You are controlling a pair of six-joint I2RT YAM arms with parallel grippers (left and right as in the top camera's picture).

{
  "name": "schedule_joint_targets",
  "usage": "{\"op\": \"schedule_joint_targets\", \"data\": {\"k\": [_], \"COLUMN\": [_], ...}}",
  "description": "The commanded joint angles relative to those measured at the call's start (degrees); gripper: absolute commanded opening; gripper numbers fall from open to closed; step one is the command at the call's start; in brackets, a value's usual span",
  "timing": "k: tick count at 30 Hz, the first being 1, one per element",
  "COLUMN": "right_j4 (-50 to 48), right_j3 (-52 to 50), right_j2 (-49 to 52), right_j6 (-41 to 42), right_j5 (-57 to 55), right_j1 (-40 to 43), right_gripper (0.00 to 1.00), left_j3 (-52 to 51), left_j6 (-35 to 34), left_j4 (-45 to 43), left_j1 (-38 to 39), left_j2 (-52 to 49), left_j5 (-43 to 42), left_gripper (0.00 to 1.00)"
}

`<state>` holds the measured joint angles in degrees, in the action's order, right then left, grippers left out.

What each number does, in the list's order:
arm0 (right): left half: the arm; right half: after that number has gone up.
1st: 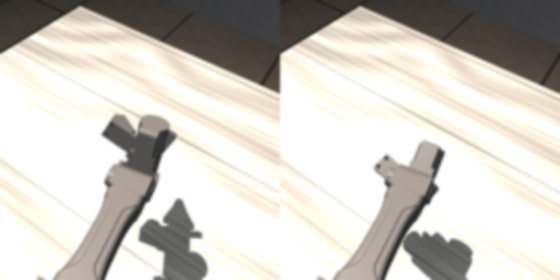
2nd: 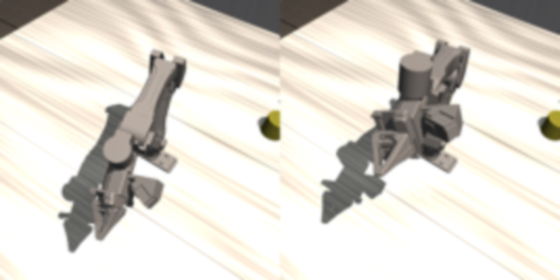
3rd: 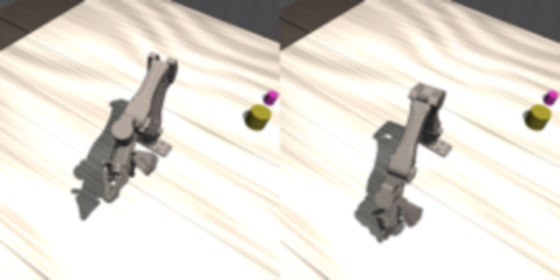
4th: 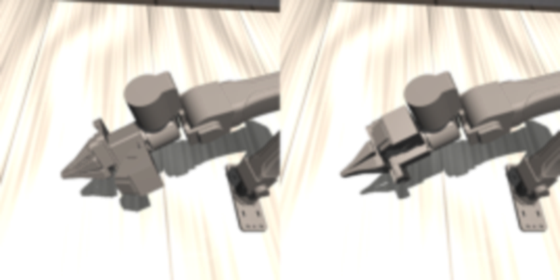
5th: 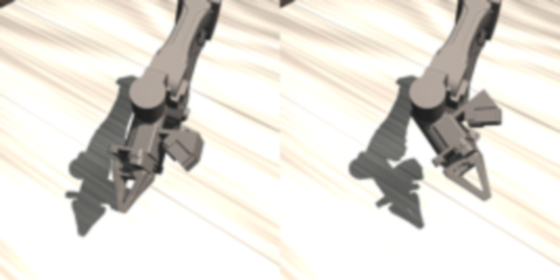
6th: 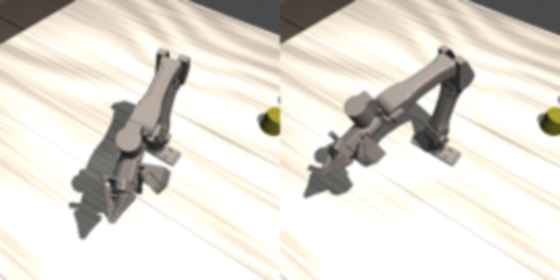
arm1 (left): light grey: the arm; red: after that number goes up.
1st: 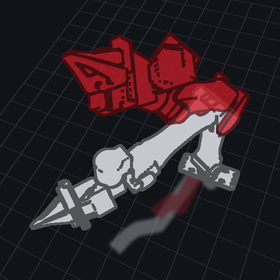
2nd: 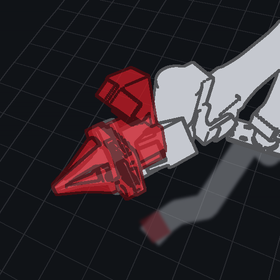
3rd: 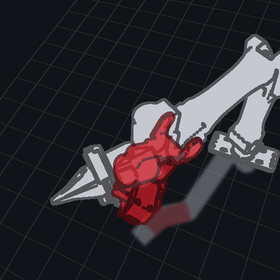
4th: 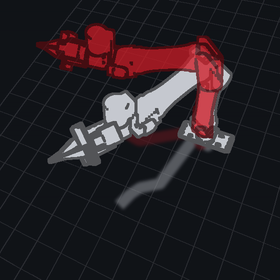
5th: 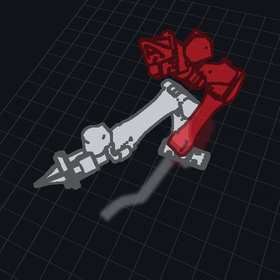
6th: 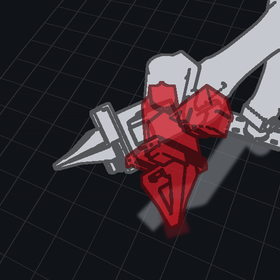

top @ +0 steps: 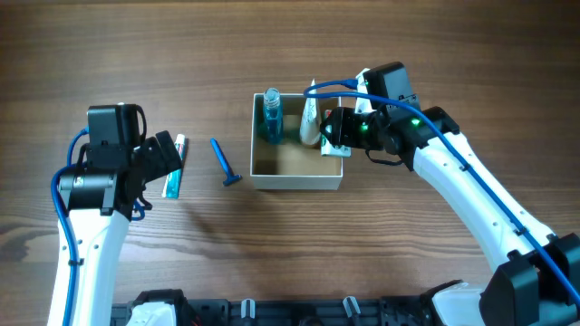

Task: Pack container
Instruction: 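Lower the green box into the box front and release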

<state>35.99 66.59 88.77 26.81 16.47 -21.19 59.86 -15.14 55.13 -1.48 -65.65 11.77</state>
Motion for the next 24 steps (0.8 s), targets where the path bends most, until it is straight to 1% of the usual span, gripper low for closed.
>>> {"op": "schedule_joint_targets", "data": {"k": [1,3,5,8,15,17,19,20,21,22,23,24], "right_j4": [0.1,0.1,0.2,0.3,0.3,0.4,1.2,1.9,3.0,3.6,3.8,3.7], "right_j3": [0.9,1.0,0.9,0.9,0.9,1.0,1.0,1.0,1.0,1.0,1.0,1.0], "right_j2": [0.3,0.3,0.3,0.3,0.3,0.3,-0.2,-1.0,-2.5,-3.9,-6.3,-7.4], "right_j6": [0.2,0.2,0.2,0.2,0.2,0.1,0.3,1.9,6.1,8.4,11.2,11.3], "right_j5": [-0.1,-0.1,-0.1,-0.1,-0.2,-1.7,-8.8,-14.2,-21.1,-25.1,-29.6,-30.7], "right_j1": [-0.2,-0.2,-0.2,-0.2,-0.2,-0.2,0.1,0.7,1.8,2.7,4.7,5.7], "right_gripper": [0.5,0.59,0.59,0.62,0.62,0.61,0.6,0.61,0.62,0.63,0.7,0.74], "left_j3": [0.8,0.8,0.8,0.8,0.8,0.8,0.8,0.8,0.8,0.8,0.8,0.8], "left_j6": [1.2,1.2,1.2,1.2,1.2,1.2,1.2,1.2,1.2,1.2,1.2,1.2], "left_j4": [0.0,0.0,0.0,0.0,0.0,0.0,0.0,0.0,0.0,0.0,0.0,-0.2], "left_j1": [-0.3,-0.3,-0.3,-0.3,-0.3,-0.3,-0.3,-0.3,-0.3,-0.3,-0.3,-0.3], "left_j2": [-0.2,-0.2,-0.2,-0.2,-0.2,-0.2,-0.2,-0.2,-0.2,-0.2,-0.2,-0.2], "left_j5": [1.2,1.2,1.2,1.2,1.2,1.2,1.2,1.2,1.2,1.2,1.2,1.2], "left_gripper": [1.0,1.0,1.0,1.0,1.0,1.0,1.0,1.0,1.0,1.0,1.0,1.0]}}
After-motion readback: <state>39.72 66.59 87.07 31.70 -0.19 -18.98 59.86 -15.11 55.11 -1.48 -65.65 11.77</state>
